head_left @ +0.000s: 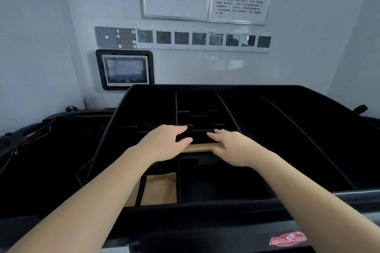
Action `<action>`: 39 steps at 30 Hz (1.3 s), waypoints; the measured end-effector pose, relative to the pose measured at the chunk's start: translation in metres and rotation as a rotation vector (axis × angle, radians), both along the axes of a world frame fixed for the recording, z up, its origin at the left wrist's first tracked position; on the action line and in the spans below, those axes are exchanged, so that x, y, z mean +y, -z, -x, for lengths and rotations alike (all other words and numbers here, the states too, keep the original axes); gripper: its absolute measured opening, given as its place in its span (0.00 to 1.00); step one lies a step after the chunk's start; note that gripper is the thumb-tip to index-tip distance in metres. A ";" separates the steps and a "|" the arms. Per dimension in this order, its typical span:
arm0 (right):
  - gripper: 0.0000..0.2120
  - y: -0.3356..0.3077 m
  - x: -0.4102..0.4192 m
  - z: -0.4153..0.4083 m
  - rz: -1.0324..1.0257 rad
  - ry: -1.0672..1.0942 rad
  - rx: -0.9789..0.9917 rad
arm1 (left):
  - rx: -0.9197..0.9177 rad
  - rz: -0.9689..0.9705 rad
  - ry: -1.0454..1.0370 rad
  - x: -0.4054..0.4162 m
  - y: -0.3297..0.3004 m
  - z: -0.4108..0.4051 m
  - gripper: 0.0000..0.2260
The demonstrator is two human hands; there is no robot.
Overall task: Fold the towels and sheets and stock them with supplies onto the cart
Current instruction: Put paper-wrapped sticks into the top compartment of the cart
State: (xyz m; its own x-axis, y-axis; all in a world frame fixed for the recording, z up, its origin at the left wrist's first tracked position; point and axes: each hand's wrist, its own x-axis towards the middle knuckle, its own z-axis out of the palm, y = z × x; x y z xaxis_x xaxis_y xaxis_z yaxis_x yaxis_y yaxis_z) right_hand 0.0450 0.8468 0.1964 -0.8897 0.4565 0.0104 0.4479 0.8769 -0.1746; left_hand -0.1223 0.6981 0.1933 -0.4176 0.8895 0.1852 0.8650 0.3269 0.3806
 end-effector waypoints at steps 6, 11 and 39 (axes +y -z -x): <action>0.27 0.003 -0.016 -0.059 -0.063 0.197 0.223 | -0.002 -0.123 -0.025 0.018 0.001 -0.074 0.26; 0.27 0.026 -0.037 -0.116 -0.107 0.444 0.338 | 0.088 -0.186 0.147 0.039 0.017 -0.136 0.27; 0.23 0.180 -0.486 -0.583 -0.054 2.100 0.340 | 0.002 0.076 1.502 -0.202 0.156 -0.667 0.27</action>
State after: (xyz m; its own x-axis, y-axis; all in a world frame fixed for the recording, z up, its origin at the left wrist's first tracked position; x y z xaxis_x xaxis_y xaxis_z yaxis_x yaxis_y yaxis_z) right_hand 0.6276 0.3605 0.0163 0.8558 0.5134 0.0643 0.4864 -0.7560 -0.4381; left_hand 0.5445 0.4958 0.0374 0.8664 0.4848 0.1199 0.4040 -0.8215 0.4024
